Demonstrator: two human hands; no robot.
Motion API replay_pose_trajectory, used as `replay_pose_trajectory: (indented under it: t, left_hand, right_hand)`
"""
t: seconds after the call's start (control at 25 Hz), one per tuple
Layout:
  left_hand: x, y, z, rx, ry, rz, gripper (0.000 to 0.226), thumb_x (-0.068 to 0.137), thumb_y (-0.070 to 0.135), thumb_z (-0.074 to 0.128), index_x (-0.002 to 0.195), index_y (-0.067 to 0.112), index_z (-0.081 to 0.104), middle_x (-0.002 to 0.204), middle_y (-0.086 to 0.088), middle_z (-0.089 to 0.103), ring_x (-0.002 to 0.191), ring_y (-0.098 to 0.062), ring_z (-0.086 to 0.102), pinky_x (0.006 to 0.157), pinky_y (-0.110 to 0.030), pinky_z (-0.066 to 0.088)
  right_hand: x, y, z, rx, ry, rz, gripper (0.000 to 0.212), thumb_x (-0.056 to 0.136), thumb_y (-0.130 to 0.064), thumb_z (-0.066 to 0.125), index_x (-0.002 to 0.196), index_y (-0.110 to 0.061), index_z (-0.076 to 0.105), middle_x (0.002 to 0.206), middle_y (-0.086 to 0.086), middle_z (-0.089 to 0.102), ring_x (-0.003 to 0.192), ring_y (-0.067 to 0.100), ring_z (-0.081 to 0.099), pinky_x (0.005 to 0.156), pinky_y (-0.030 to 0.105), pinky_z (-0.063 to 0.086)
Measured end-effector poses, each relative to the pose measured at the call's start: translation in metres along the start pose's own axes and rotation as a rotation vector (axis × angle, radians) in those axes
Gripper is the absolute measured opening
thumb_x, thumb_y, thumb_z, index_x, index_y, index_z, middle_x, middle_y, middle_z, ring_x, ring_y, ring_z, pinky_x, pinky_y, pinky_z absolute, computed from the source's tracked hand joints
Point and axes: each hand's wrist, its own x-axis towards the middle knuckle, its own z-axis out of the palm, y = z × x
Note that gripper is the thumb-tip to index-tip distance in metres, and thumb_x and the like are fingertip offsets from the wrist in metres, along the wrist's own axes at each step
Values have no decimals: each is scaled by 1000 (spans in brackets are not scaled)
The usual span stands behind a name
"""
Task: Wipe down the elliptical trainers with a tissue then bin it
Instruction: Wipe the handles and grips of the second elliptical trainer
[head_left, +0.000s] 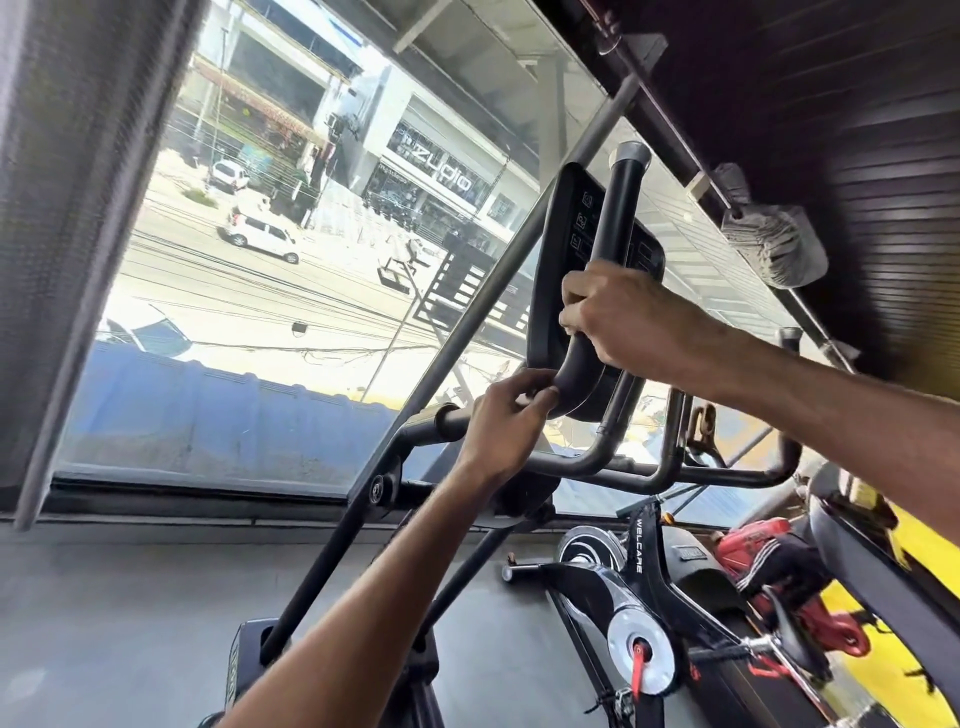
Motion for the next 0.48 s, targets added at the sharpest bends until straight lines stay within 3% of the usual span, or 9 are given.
replay_pose_trajectory:
  t: [0.16, 0.32, 0.48]
  left_hand:
    - [1, -1, -2, 29, -8, -1, 38, 87, 43, 56, 116, 30, 76, 104, 10, 78, 98, -12, 73, 95, -43, 57]
    - [2, -1, -2, 32, -29, -2, 43, 85, 49, 55, 118, 30, 75, 108, 9, 77, 102, -13, 73, 98, -47, 57]
    - [2, 2, -4, 48, -31, -7, 41, 87, 46, 55, 120, 29, 74, 110, 10, 77, 103, -13, 72, 99, -46, 56]
  right_hand:
    - [11, 30, 2, 16, 120, 90, 24, 88, 4, 66, 99, -13, 80, 94, 5, 63, 92, 25, 55, 75, 30, 49]
    - [9, 44, 17, 32, 328, 189, 17, 92, -5, 67, 102, -13, 78, 97, 5, 64, 90, 28, 57, 73, 40, 57]
    - [-15, 15, 31, 121, 408, 119, 21, 88, 2, 71, 105, -8, 77, 100, 4, 65, 91, 24, 58, 76, 33, 57]
